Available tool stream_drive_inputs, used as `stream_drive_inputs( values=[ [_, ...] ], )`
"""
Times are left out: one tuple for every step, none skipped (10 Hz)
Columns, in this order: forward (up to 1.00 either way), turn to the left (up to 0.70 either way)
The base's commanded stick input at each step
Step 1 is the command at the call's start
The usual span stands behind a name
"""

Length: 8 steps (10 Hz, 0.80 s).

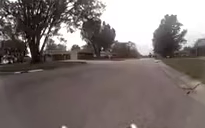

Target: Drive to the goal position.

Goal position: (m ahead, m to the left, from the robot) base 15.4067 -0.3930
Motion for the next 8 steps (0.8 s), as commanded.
stream_drive_inputs(
  values=[
    [0.5, 0.0],
    [0.5, 0.0],
    [0.5, 0.0],
    [0.5, 0.0],
    [0.5, 0.0],
    [0.5, 0.0],
    [0.5, 0.0],
    [0.5, 0.0]
  ],
)
